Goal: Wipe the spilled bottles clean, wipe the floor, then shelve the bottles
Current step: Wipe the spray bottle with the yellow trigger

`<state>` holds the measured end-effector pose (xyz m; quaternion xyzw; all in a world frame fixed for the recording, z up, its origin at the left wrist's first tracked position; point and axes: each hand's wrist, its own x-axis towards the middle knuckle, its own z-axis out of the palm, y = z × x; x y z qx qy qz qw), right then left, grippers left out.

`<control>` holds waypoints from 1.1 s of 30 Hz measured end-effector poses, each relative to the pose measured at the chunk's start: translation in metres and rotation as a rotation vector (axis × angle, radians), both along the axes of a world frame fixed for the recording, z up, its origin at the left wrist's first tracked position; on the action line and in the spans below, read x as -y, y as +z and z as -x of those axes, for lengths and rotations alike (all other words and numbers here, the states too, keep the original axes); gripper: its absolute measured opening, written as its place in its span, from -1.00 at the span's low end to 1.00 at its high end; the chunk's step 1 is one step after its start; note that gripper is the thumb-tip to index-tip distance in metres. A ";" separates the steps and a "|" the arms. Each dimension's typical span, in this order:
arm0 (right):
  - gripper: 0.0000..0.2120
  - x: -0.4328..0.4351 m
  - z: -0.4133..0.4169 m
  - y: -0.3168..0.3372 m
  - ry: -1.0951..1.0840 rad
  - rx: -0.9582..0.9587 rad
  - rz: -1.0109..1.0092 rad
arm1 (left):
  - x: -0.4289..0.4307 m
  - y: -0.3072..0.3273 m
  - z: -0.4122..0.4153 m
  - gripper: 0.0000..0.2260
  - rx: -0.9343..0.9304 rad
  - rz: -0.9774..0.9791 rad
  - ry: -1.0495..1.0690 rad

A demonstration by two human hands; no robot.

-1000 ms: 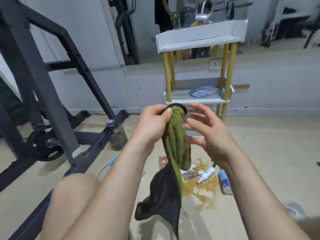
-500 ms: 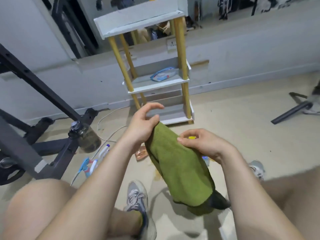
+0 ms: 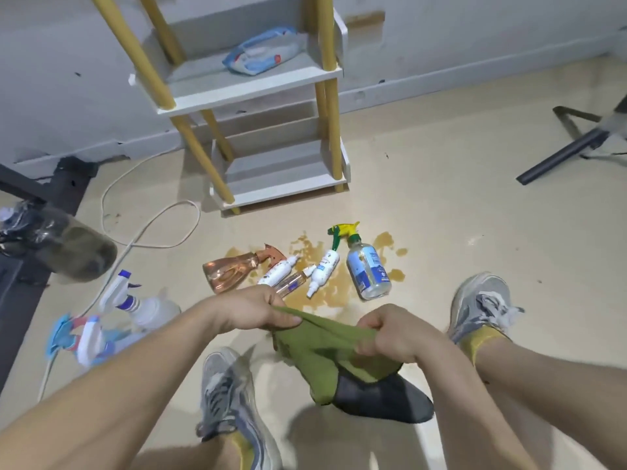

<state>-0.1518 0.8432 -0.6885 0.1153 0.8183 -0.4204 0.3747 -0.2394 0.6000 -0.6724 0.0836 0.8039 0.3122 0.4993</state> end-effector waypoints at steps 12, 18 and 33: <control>-0.79 -0.023 0.032 -0.059 -0.779 -0.141 0.405 | -0.085 -0.148 0.035 -0.79 -0.455 0.178 0.267; -0.83 -0.033 0.038 -0.080 -1.231 -0.163 0.569 | -0.155 -0.172 0.035 -0.65 -0.469 -0.023 0.478; -0.91 -0.011 0.045 -0.124 -1.230 -0.152 0.441 | -0.164 -0.197 0.208 -0.45 -0.742 0.367 -0.304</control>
